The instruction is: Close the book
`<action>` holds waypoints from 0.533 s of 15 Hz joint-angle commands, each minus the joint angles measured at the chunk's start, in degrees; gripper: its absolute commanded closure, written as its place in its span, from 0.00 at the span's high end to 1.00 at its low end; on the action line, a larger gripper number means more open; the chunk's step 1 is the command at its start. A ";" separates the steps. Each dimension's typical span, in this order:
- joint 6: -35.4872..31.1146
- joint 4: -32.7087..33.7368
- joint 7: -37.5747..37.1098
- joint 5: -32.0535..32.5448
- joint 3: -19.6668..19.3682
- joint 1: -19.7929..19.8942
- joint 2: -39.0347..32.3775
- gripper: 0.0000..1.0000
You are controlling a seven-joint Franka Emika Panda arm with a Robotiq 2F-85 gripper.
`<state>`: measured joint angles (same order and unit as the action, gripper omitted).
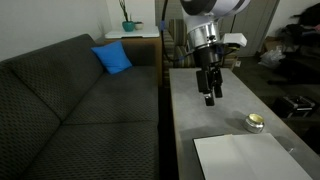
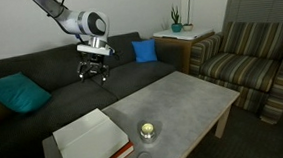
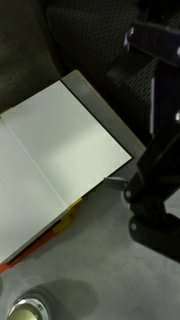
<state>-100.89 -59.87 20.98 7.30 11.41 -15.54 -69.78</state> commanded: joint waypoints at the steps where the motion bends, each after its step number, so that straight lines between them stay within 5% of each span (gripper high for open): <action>1: 0.30 0.64 -0.59 0.21 -0.29 -0.31 -0.06 1.00; 8: -2.89 2.74 -22.36 0.25 -3.90 -5.05 -1.91 1.00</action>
<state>-101.56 -58.84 6.89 7.58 9.41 -18.25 -70.09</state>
